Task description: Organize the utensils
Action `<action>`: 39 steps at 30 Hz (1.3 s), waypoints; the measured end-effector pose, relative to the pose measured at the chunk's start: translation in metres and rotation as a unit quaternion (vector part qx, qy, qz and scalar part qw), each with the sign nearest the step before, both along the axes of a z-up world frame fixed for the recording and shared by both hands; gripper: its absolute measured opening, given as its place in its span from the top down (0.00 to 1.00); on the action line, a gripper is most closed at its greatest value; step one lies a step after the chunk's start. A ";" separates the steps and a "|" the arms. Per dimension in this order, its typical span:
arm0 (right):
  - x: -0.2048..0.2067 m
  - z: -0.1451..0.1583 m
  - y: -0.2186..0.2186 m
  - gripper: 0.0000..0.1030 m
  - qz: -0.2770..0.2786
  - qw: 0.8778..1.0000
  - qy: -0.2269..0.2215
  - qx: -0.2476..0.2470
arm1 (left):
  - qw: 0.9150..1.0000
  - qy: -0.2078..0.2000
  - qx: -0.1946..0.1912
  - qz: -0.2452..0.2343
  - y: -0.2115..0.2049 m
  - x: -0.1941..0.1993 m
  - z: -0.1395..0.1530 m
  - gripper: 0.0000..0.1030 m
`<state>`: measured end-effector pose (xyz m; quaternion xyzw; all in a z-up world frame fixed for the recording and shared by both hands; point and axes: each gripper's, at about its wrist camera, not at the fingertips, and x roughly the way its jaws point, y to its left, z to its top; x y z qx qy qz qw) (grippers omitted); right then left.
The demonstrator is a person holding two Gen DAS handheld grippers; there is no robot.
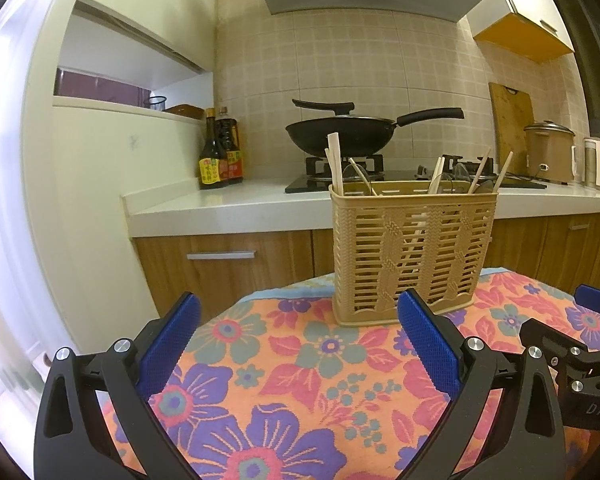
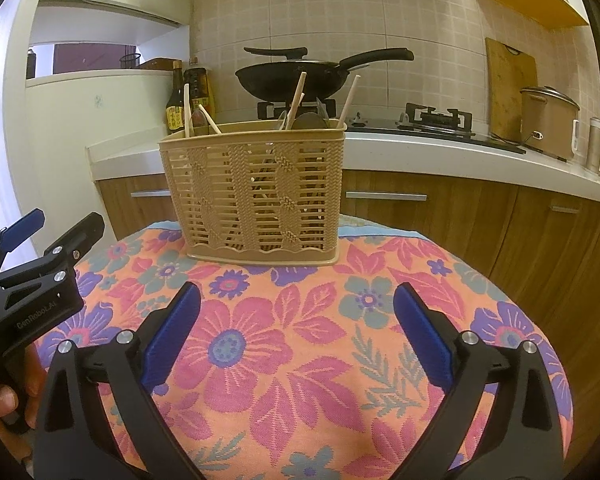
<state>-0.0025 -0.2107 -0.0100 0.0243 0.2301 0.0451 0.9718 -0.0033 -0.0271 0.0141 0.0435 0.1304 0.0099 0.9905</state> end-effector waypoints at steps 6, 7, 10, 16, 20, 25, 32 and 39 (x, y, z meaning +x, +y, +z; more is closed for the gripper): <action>0.000 0.000 0.000 0.10 0.000 1.000 0.001 0.000 | 1.000 0.006 0.004 -0.007 -0.002 -0.001 -0.001 0.07; 0.000 0.000 0.000 0.10 0.000 1.000 0.001 0.000 | 1.000 0.007 0.005 -0.007 -0.003 -0.001 -0.001 0.07; 0.000 0.000 0.000 0.09 0.000 1.000 0.002 0.000 | 1.000 0.006 0.005 -0.009 -0.003 -0.001 -0.001 0.07; 0.000 0.000 0.001 0.09 0.000 1.000 0.002 -0.001 | 1.000 0.004 0.003 -0.009 -0.002 -0.003 -0.001 0.07; 0.000 -0.001 0.001 0.09 -0.001 1.000 0.003 0.000 | 1.000 0.002 0.004 -0.013 -0.002 -0.003 -0.001 0.07; 0.000 -0.001 0.000 0.08 -0.001 1.000 0.002 0.000 | 1.000 -0.001 0.007 -0.016 -0.003 -0.004 0.000 0.07; -0.002 -0.001 0.004 0.08 0.005 1.000 -0.003 -0.010 | 1.000 0.009 0.009 -0.003 -0.002 0.000 -0.001 0.07; -0.001 -0.001 0.004 0.08 0.004 1.000 -0.002 -0.008 | 1.000 0.007 0.004 -0.002 0.001 0.000 -0.001 0.07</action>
